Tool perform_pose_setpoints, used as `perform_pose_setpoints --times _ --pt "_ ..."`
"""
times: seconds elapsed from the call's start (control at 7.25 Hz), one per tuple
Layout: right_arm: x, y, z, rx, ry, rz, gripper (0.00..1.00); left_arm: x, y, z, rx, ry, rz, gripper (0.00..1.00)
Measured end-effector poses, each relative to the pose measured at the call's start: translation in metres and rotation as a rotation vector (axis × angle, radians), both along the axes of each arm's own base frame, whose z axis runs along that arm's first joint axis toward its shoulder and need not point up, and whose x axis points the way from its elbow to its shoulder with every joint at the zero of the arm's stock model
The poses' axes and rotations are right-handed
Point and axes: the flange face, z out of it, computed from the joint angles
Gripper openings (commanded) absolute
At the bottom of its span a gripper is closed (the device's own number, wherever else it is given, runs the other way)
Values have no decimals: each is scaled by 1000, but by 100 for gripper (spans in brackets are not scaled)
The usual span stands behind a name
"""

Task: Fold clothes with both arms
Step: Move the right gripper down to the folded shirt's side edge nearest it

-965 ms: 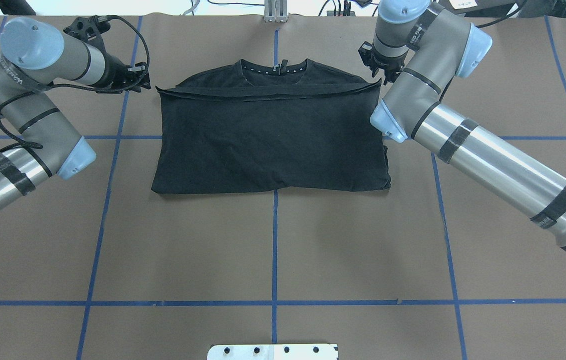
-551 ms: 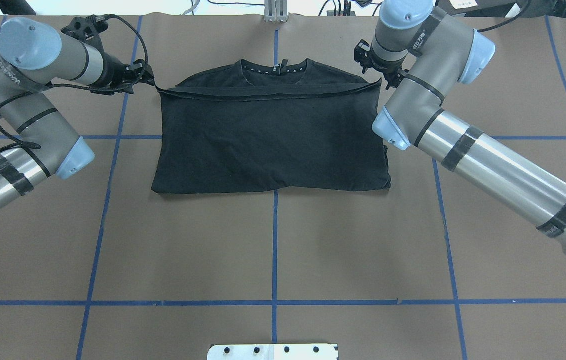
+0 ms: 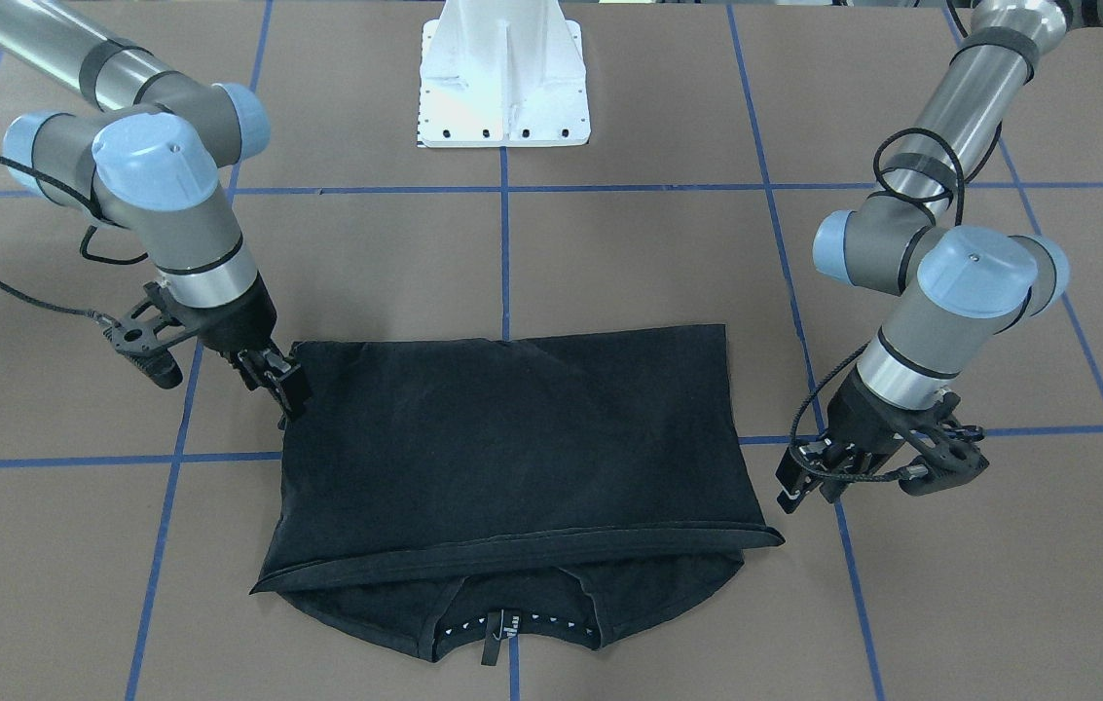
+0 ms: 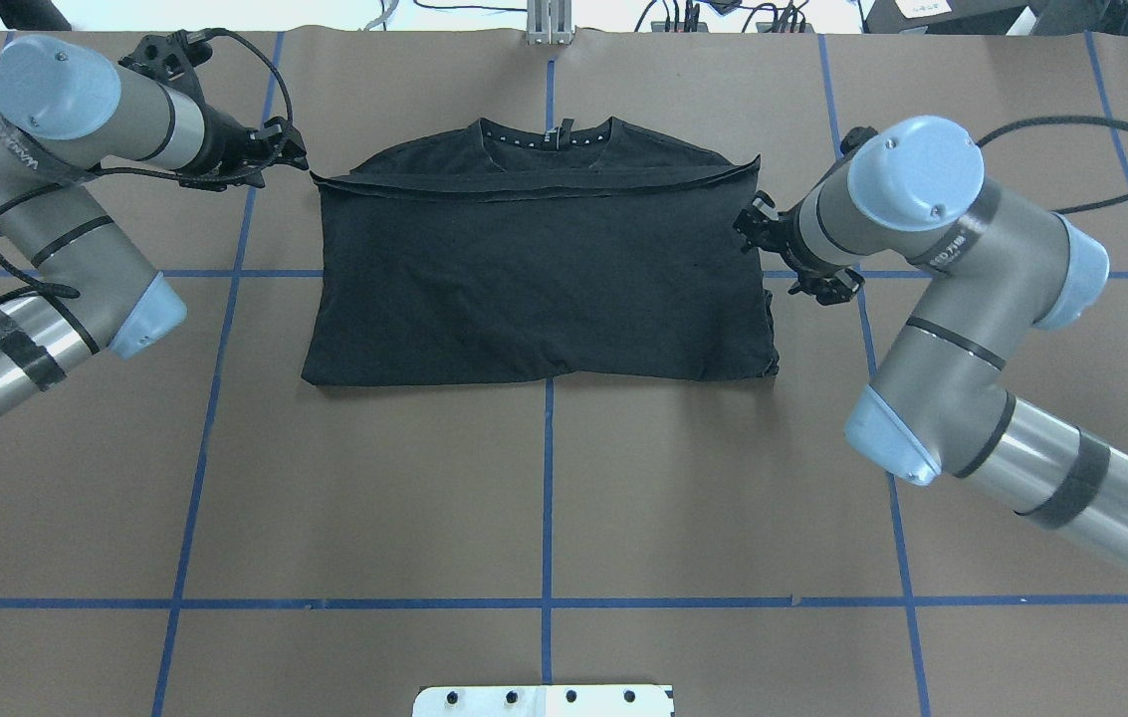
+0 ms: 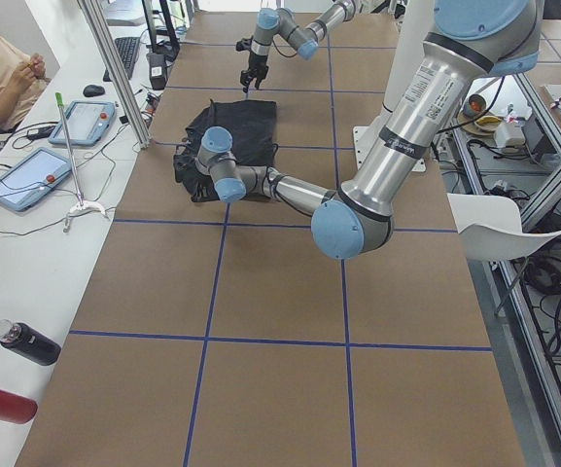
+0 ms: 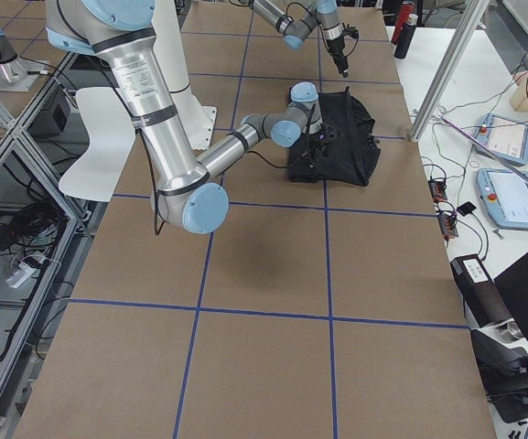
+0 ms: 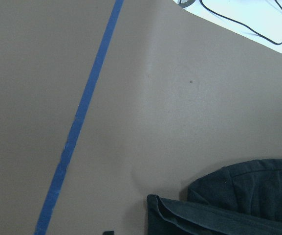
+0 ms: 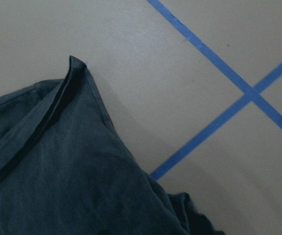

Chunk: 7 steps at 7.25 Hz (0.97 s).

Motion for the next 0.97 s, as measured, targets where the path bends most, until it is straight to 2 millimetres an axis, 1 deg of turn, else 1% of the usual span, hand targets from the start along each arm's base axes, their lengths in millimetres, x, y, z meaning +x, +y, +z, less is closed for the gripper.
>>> perform_pose_setpoints --times 0.14,0.28,0.41,0.55,0.69,0.97 --pt "-8 36 7 -15 -1 18 76 0 0 0 0 -1 0 69" --pt "-18 57 13 -31 2 33 77 1 0 1 0 -2 0 69" --pt "-24 68 20 -46 8 40 77 0 1 2 -1 -4 0 69" --pt "-28 72 26 -58 16 43 77 0 1 4 -3 -7 0 69" --pt "-31 74 27 -63 18 43 77 -1 2 6 -3 -11 -3 69" --pt "-38 74 25 -64 18 40 77 -2 0 9 3 -22 -23 69"
